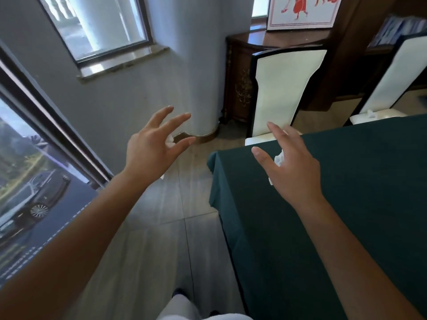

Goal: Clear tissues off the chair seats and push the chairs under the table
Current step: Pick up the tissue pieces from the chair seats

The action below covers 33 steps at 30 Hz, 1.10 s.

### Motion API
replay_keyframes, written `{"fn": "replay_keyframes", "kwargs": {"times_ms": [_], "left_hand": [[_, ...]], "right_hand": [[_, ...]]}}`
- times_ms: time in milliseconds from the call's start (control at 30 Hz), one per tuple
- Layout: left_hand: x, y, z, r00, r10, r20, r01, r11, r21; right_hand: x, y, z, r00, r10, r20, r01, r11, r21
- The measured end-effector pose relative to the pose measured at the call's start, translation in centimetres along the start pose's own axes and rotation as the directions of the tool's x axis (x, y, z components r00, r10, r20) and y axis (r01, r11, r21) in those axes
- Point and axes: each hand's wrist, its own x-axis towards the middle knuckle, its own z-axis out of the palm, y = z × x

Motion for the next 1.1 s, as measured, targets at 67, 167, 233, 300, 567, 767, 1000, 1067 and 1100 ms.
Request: {"fn": "replay_keyframes", "kwargs": {"times_ms": [67, 167, 233, 300, 567, 767, 1000, 1067, 1100], "left_hand": [[3.1, -1.0, 1.9, 1.000, 0.028, 0.014, -0.028, 0.999, -0.018], [7.8, -3.0, 4.8, 0.998, 0.040, 0.042, -0.038, 0.998, -0.058], [11.0, -4.7, 6.7, 0.996, 0.071, 0.050, -0.067, 0.994, -0.090], [14.4, -6.5, 8.4, 0.992, 0.101, 0.071, -0.092, 0.989, -0.120], [28.8, -10.5, 13.5, 0.937, 0.300, 0.177, -0.279, 0.951, -0.135], [36.6, -10.7, 19.3, 0.889, 0.414, 0.194, -0.372, 0.902, -0.218], [43.6, -10.2, 25.2, 0.867, 0.451, 0.212, -0.401, 0.884, -0.239], [45.5, -9.9, 26.2, 0.861, 0.463, 0.212, -0.414, 0.879, -0.238], [46.5, -9.8, 26.7, 0.855, 0.471, 0.215, -0.422, 0.875, -0.238]], "right_hand": [[2.6, 0.5, 0.7, 0.999, 0.032, -0.009, -0.032, 0.999, -0.008], [6.5, 1.0, 1.9, 0.993, 0.113, -0.027, -0.114, 0.993, -0.027], [9.3, 1.1, 3.1, 0.990, 0.127, -0.060, -0.130, 0.991, -0.038], [12.4, 0.9, 4.2, 0.984, 0.151, -0.090, -0.156, 0.986, -0.051], [23.1, 0.7, 7.1, 0.945, 0.254, -0.208, -0.273, 0.960, -0.067], [28.8, 3.5, 8.3, 0.892, 0.370, -0.260, -0.392, 0.919, -0.037], [36.2, 7.8, 9.8, 0.868, 0.416, -0.270, -0.435, 0.901, -0.010], [38.1, 8.5, 10.0, 0.871, 0.411, -0.270, -0.426, 0.905, 0.006], [38.9, 8.8, 10.1, 0.867, 0.417, -0.273, -0.430, 0.903, 0.013]]}}
